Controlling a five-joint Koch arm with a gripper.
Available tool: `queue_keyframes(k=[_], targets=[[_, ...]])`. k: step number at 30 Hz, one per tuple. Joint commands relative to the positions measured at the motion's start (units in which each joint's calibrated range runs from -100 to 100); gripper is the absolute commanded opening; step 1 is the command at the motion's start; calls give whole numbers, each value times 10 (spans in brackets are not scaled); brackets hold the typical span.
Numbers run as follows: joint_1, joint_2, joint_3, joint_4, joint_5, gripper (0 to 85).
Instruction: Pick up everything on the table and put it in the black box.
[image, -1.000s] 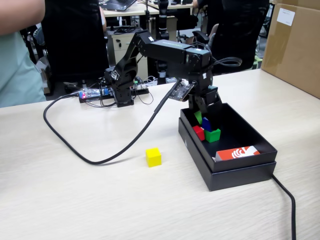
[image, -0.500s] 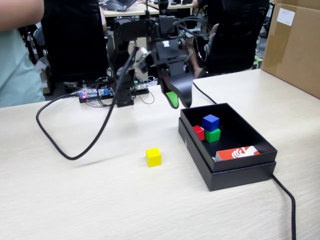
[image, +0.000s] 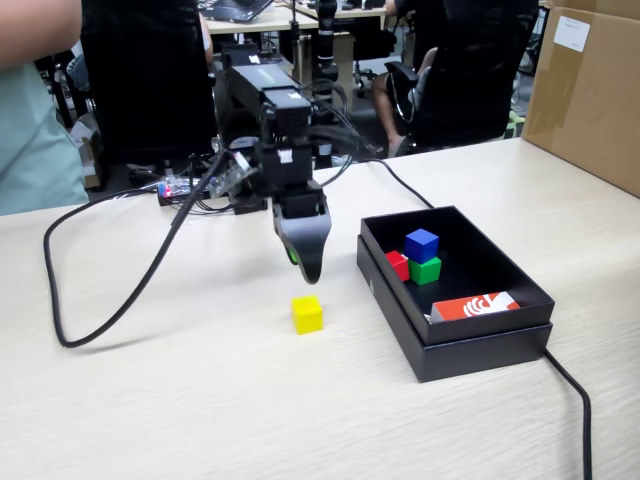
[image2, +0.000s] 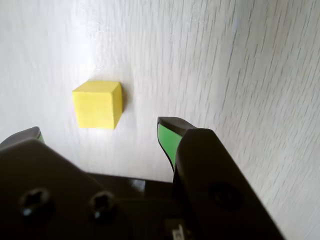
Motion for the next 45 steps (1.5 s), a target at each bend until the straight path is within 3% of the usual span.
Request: queue_keyframes(k=[1,14,22,26,27,34,38,45], targets=[[-1,23,65,3,3,465],[-12,171,153,3,2,447],[-13,207,179,3,5,176],[-12,179,180,-6,6,173],[1,66,162,-9,6,173],[77,-165,134,-9,14,174],[115,-168,133,-9,29,174],[129,-88,111,-9,39,180]])
